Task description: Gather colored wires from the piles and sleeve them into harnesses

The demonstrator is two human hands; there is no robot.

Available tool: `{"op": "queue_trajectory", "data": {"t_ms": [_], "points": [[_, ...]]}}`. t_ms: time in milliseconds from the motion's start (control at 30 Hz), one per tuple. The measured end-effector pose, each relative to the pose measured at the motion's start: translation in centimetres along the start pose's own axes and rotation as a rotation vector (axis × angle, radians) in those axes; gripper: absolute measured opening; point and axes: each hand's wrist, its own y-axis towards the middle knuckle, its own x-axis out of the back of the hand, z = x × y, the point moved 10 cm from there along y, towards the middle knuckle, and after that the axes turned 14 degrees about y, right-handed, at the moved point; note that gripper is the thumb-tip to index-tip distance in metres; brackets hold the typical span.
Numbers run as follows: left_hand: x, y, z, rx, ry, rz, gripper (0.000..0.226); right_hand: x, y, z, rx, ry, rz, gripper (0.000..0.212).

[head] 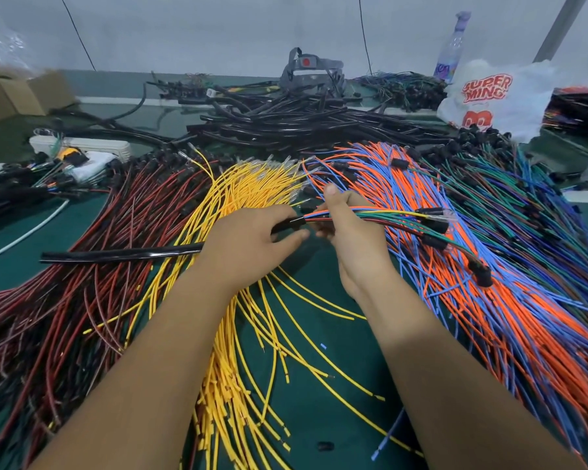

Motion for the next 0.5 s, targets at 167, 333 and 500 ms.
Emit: {"op": "queue_trajectory", "data": {"t_ms": [167, 333, 500], "points": [[0.0, -0.1, -0.4, -0.011, 0.017, 0.002, 0.013, -0.5, -0.1, -0.2, -0.007, -0.094, 0.044, 0.040], [0.2, -0.3, -1.1, -0.049, 0.036, -0.006, 0.016, -1.3, -0.3, -0.3, -0.011, -0.053, 0.086, 0.037], [0.1, -0.3, -1.0, -0.003, -0.130, 0.031, 0.025, -1.6, -0.6, -0.5, -0.059, -0.046, 0.151, 0.041]]}}
